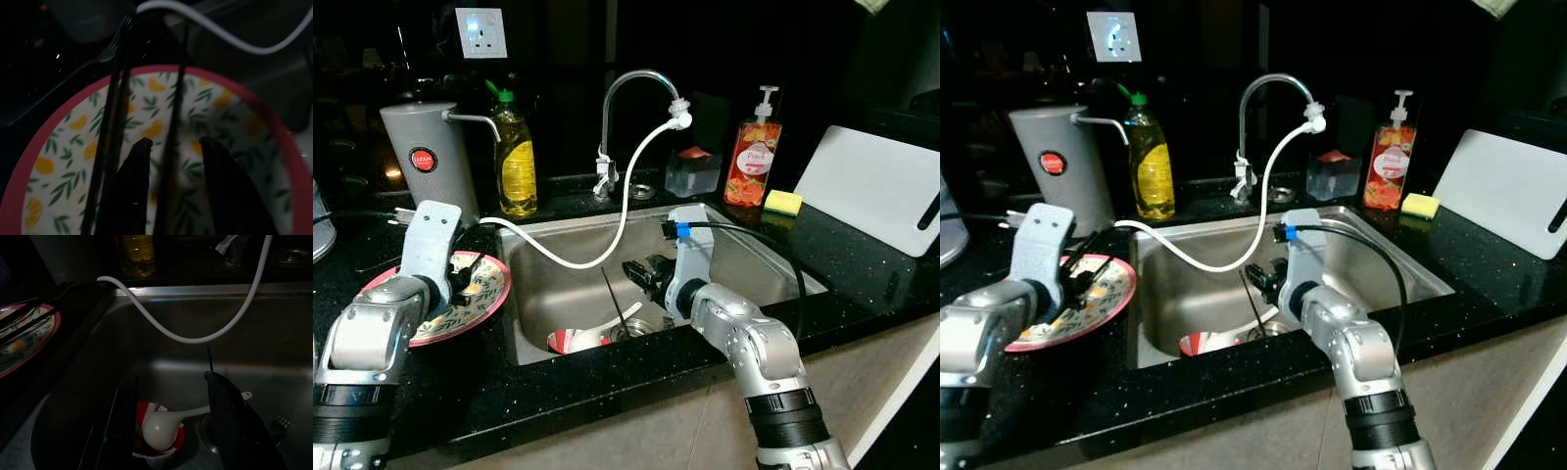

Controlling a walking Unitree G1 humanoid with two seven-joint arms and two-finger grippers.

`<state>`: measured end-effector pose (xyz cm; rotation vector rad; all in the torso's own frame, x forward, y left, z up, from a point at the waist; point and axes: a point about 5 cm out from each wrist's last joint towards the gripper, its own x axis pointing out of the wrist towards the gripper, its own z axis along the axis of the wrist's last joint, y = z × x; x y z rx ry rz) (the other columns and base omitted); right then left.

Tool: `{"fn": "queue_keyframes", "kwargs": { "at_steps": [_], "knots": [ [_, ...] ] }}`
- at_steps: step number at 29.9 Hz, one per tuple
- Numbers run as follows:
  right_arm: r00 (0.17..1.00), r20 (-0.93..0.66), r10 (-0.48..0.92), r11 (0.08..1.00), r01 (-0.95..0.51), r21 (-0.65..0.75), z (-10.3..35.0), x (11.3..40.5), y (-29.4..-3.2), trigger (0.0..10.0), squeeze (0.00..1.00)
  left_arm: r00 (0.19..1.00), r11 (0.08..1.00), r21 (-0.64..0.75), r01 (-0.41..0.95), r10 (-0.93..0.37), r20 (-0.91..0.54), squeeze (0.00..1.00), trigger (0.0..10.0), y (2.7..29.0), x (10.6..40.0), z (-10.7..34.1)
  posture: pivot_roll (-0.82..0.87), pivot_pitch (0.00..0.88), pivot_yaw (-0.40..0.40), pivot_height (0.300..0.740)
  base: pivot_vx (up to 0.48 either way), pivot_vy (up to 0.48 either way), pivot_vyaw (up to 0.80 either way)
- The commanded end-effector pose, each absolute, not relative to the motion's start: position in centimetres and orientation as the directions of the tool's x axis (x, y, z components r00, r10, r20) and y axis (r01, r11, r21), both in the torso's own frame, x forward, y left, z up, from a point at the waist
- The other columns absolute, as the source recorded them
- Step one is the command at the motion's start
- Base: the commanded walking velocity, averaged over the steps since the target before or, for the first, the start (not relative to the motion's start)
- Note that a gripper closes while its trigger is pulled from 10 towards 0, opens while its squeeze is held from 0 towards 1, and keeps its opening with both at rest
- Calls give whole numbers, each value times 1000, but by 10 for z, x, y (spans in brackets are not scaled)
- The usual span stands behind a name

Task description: Kitchen organization

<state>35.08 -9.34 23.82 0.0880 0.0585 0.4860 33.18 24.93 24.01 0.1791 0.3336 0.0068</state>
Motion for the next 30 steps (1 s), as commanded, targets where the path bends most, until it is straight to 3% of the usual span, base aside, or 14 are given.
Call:
{"fn": "queue_keyframes", "kwargs": {
  "at_steps": [1,7,8,9,10,23,24,25,27,28,30],
  "knots": [
    [882,-24,471,878,-466,111,238,350,-94,10000,0,946,985,175,-1,58,-318,1000,10000,256,332,243,-51,11,0,740,0,0,0],
    [881,-21,472,877,-467,112,238,350,-93,10000,0,940,998,63,23,0,-341,1000,10000,261,341,239,-54,10,-4,740,0,0,0],
    [882,-20,472,877,-467,112,238,350,-93,10000,0,937,999,41,25,-9,-350,447,10000,262,342,238,-54,10,-4,740,0,0,0],
    [882,-20,472,877,-467,111,239,350,-93,10000,0,935,999,26,25,-14,-354,447,10000,262,343,237,-54,10,-4,740,0,0,0],
    [882,-17,472,877,-467,112,239,350,-93,10000,0,930,999,22,30,-19,-367,0,10000,263,345,235,-53,10,-4,740,0,0,0],
    [885,-6,465,879,-462,116,242,350,-95,10000,0,911,993,27,114,-94,-402,0,10000,259,359,227,-62,7,2,740,0,0,0],
    [885,-5,465,880,-461,117,242,350,-95,10000,0,908,993,28,112,-90,-410,0,9412,260,360,225,-63,7,3,740,0,0,0],
    [885,-5,465,880,-461,117,242,350,-95,10000,0,903,994,28,109,-87,-420,0,3882,261,360,223,-63,7,3,740,0,0,0],
    [886,-5,464,880,-461,117,242,350,-95,10000,0,899,994,33,104,-80,-431,0,3882,263,360,220,-63,7,3,740,0,0,0],
    [886,-5,464,880,-460,118,242,350,-95,10000,0,893,996,34,87,-63,-446,0,0,267,359,215,-63,9,1,740,0,0,0],
    [886,-6,464,880,-460,119,242,350,-96,10000,0,892,996,35,84,-60,-448,0,0,268,358,214,-63,9,1,740,0,0,0]
  ]
}}
